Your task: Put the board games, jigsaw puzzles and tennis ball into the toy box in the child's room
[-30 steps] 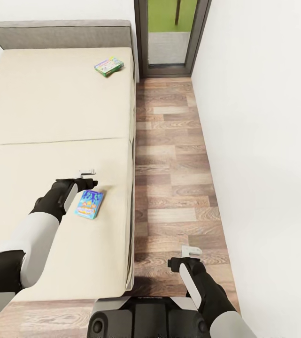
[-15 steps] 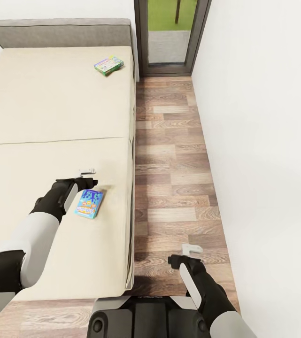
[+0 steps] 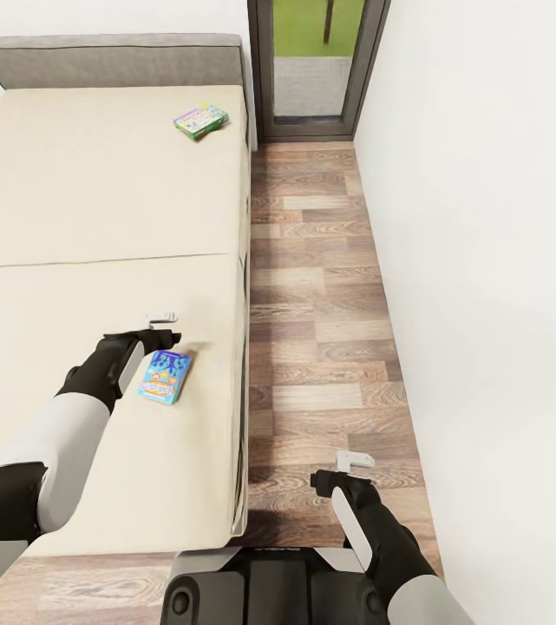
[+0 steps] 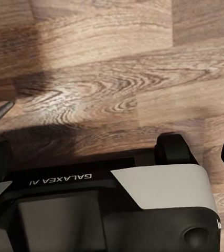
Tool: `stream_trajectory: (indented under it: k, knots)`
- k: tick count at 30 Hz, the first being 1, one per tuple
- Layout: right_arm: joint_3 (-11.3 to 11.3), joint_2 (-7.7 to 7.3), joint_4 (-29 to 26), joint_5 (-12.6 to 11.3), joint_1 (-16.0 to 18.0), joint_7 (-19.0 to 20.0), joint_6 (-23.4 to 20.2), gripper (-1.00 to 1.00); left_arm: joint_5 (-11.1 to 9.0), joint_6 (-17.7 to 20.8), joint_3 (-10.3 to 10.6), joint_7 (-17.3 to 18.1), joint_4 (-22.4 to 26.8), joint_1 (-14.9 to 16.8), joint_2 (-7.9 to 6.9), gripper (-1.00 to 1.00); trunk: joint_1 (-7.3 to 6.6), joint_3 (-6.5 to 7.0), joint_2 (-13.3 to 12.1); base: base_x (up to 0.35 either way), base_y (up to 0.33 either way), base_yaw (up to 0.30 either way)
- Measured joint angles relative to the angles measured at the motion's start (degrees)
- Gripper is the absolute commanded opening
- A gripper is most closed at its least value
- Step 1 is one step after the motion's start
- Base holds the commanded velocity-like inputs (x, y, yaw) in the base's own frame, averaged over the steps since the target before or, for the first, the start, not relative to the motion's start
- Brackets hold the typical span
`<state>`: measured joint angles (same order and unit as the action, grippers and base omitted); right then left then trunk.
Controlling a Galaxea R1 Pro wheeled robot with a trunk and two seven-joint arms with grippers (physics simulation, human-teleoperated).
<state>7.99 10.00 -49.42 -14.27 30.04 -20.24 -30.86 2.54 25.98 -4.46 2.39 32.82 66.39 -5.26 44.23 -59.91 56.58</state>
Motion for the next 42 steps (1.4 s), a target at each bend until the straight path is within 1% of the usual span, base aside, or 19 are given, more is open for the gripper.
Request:
stream_trajectory:
  k: [6,14,18,35,38,42]
  knots:
    - [0.1,0.00,0.0,0.0,0.0,0.0,0.0,1.00,-0.1,0.1,0.0,0.0,-0.4,0.0,-0.03,1.00,0.00,0.00,0.0,0.000,0.000,0.000]
    - [0.1,0.00,-0.1,0.0,0.0,0.0,-0.1,1.00,0.0,0.0,0.0,0.0,-3.2,0.0,-0.02,1.00,0.00,-0.01,0.0,0.000,0.000,0.000]
    - [0.1,0.00,-0.1,0.0,0.0,0.0,-0.2,1.00,-0.1,0.0,0.0,0.0,-3.7,0.0,-0.04,1.00,0.00,-0.12,0.0,0.000,0.000,0.000]
    - [0.1,0.00,-0.1,0.0,0.0,0.0,-0.4,1.00,0.0,-0.1,0.0,0.0,-3.9,0.0,-0.04,1.00,0.00,-1.51,0.0,0.000,0.000,0.000]
    - [0.1,0.00,-0.1,0.0,0.0,0.0,-0.3,1.00,-0.6,0.0,0.0,0.2,-3.7,0.0,-0.01,1.00,-0.02,-1.76,0.0,0.000,0.000,0.000]
    - [0.1,0.00,-0.1,0.0,0.0,0.0,-0.3,1.00,-0.8,0.3,0.1,0.4,-3.4,0.0,0.02,1.00,-0.03,-1.91,0.0,0.000,0.000,0.000]
